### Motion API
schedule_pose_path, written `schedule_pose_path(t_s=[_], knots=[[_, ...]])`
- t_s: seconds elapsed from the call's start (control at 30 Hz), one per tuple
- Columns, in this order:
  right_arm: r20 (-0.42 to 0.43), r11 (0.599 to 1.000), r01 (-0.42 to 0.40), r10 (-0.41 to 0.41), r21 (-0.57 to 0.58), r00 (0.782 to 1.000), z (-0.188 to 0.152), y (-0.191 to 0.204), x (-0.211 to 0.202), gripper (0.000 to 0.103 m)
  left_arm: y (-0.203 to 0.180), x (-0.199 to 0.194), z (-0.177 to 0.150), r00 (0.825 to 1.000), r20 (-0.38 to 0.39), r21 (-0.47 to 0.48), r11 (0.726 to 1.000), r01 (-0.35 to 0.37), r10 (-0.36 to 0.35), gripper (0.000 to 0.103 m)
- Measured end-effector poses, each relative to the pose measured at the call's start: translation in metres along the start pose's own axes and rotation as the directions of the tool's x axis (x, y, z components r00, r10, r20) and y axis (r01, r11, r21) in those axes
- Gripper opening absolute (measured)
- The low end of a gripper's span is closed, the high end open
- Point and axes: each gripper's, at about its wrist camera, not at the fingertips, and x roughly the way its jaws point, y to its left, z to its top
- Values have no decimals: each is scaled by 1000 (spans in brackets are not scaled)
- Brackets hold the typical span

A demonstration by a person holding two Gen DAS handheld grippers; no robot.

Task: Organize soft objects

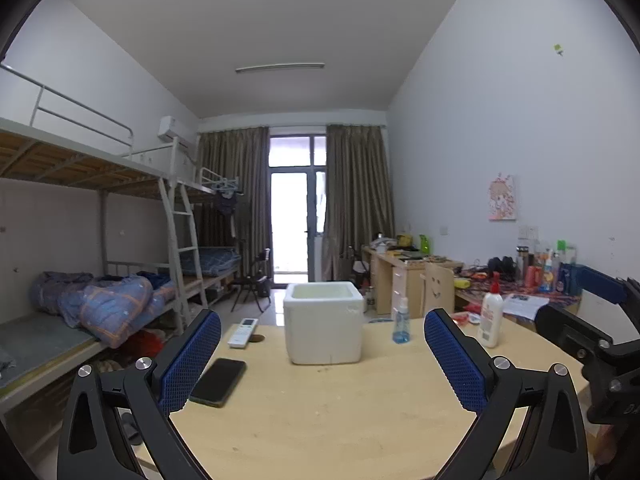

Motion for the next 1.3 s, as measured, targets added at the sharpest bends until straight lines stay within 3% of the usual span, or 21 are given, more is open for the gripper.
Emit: schedule_pose_path(t_s=[0.1,0.23,0.4,0.83,1.3], knots=[[4,1000,9,-9,-10,1000,-10,5,-1,103,-4,-3,-10,1000,-8,1,1000,26,-26,102],[-5,1000,6,-6,6,1000,-21,4,2,103,-5,-12,-19,1000,30,-4,1000,9,-9,102],[-6,999,47,-47,-12,999,-30,6,0,103,-7,-12,-32,1000,4,18,1000,10,-10,102],[-23,994,90,-88,61,996,-63,-8,-3,103,8,-12,-66,998,-14,-39,998,-57,57,102],[-53,996,67,-63,61,997,-67,-5,0,103,6,-4,-69,997,-73,-24,999,-40,38,102]])
